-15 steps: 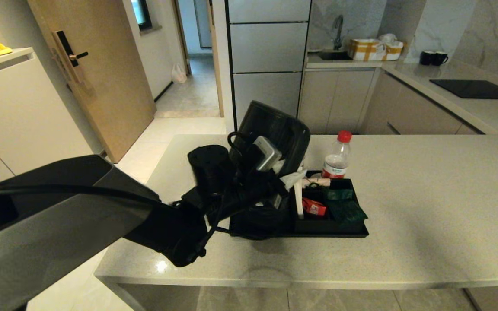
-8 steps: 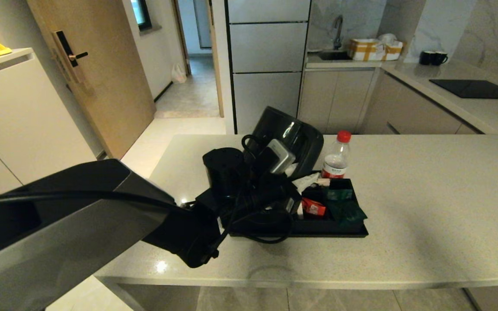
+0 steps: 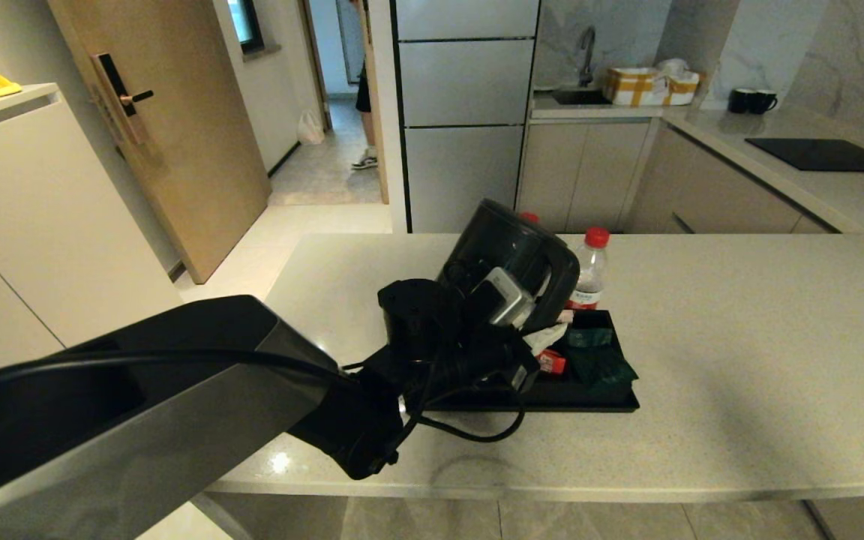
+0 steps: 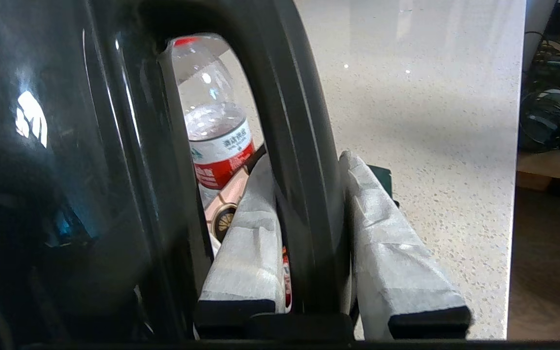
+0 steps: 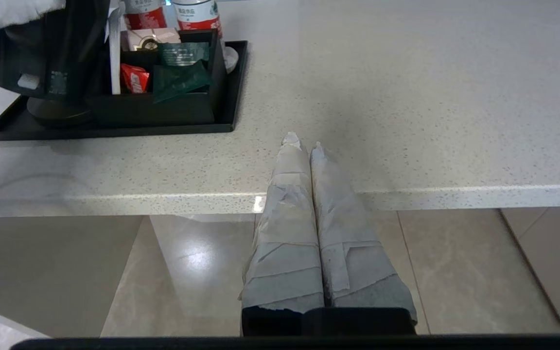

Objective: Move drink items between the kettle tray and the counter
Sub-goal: Return the kettle to its original position

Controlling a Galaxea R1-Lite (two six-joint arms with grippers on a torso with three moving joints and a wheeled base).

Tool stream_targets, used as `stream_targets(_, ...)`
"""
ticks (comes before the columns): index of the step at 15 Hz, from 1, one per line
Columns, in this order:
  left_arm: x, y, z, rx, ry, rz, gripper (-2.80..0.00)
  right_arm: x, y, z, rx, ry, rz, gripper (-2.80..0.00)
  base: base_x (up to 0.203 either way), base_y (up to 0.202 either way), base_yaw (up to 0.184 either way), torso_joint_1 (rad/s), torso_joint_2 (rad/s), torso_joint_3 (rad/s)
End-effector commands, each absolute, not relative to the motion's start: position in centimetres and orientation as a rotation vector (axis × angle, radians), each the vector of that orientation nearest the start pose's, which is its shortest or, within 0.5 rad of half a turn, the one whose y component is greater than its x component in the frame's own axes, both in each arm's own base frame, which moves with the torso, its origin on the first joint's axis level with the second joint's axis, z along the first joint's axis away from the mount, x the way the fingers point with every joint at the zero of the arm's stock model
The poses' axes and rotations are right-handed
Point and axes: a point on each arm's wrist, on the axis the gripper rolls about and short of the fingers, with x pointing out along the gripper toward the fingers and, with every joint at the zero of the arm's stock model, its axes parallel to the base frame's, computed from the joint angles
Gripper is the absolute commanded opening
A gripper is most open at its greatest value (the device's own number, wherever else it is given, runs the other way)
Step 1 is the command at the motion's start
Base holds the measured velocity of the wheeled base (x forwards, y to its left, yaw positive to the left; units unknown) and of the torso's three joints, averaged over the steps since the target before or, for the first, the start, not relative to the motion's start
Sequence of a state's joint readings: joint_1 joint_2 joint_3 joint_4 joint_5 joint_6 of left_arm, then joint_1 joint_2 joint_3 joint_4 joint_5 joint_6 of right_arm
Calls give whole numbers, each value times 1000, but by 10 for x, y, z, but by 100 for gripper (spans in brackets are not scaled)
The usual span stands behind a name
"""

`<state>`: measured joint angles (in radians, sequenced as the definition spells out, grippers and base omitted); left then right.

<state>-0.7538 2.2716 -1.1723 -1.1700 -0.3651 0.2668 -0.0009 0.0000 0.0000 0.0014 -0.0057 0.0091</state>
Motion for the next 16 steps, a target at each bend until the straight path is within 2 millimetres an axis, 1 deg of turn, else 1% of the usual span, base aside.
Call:
stream_targets(1, 316, -309, 103, 230, -195, -1104, -280, -23, 0, 75, 9, 0, -8, -280, 0, 0, 0, 0, 0, 0)
stream_targets(3, 315, -308, 98, 234, -178, -1070, -280, -23, 0, 75, 9, 0, -8, -280, 0, 0, 0, 0, 0, 0)
stream_targets(8, 314, -298, 96, 234, -174, -1022, -280, -23, 0, 75, 9, 0, -8, -280, 0, 0, 0, 0, 0, 0)
stream_targets(9, 318, -294, 100, 232, -185, -974, -280, -23, 0, 75, 9, 0, -8, -280, 0, 0, 0, 0, 0, 0)
stream_targets(12, 319, -292, 101, 230, -190, -960, -280, -23, 0, 75, 9, 0, -8, -280, 0, 0, 0, 0, 0, 0)
stream_targets(13, 325, -283, 104, 222, -187, -936, -280, -23, 0, 75, 9, 0, -8, -280, 0, 0, 0, 0, 0, 0)
stream_targets(14, 326, -279, 105, 218, -182, -930, -280, -23, 0, 75, 9, 0, -8, -280, 0, 0, 0, 0, 0, 0)
stream_targets(16, 326, -279, 105, 218, -182, -930, -280, -23, 0, 75, 9, 0, -8, -280, 0, 0, 0, 0, 0, 0)
